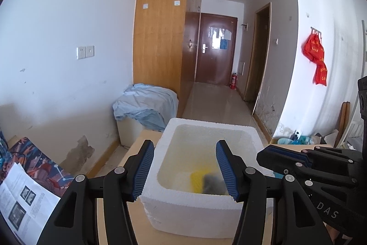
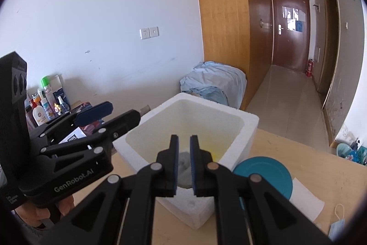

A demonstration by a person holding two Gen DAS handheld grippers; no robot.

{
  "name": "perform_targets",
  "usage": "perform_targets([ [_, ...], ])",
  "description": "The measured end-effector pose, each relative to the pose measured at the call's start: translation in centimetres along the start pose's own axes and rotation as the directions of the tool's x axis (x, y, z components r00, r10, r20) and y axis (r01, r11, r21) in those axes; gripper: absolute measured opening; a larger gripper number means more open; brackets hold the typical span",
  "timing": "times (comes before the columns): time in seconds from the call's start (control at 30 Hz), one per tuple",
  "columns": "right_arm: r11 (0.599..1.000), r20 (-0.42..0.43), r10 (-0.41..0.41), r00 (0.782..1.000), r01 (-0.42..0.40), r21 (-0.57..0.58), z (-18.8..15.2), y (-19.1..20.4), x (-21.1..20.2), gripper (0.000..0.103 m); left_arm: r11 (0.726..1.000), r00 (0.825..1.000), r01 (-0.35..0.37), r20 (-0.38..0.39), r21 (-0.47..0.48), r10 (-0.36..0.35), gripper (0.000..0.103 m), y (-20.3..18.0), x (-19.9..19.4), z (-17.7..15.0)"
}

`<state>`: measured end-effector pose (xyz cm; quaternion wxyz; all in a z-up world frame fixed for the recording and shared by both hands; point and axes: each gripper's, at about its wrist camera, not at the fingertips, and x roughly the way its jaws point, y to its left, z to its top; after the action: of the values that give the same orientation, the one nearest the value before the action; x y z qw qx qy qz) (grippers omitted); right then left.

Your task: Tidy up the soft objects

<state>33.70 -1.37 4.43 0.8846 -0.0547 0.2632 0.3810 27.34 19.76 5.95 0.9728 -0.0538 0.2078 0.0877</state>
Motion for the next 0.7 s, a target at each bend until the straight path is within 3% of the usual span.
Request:
perform_targets([
  [0.33,1.000,-0.008,-0.009,1.000,0.009,-0.006,-0.1,0.2,-0.6,0.014,1.000,1.000,0.013,0.002,-0.016,-0.013,0.058,0.0,-1.0,-0.3],
  [0.37,1.000,-0.009,-0.018,1.000,0.018,-0.001,-0.1,0.2,-0.7,0.026,1.000,1.000,0.014,0.004,-0.017,-0.014,0.058,-0.1,-1.4,-0.4],
  [0.4,1.000,-0.010,-0.024,1.000,0.024,0.005,-0.1,0.1,-0.9,0.047,1.000,1.000,0.016,0.006,-0.018,-0.016,0.058,-0.1,-1.7,-0.4],
  [0.47,0.999,0.004,-0.031,1.000,0.031,0.024,-0.2,0.0,-1.5,0.068,1.000,1.000,0.022,0.011,-0.014,-0.022,0.058,-0.4,-2.3,-0.6],
  [0.5,0.999,0.023,-0.040,0.999,0.039,0.037,-0.4,-0.1,-1.9,0.074,1.000,1.000,0.015,0.016,-0.011,-0.015,0.058,-0.5,-2.7,-0.7],
  [0.7,0.996,0.065,-0.069,0.996,0.065,0.067,-0.7,-0.1,-4.0,0.075,1.000,1.000,0.020,0.022,0.000,-0.020,0.061,-1.2,-4.4,-1.3],
])
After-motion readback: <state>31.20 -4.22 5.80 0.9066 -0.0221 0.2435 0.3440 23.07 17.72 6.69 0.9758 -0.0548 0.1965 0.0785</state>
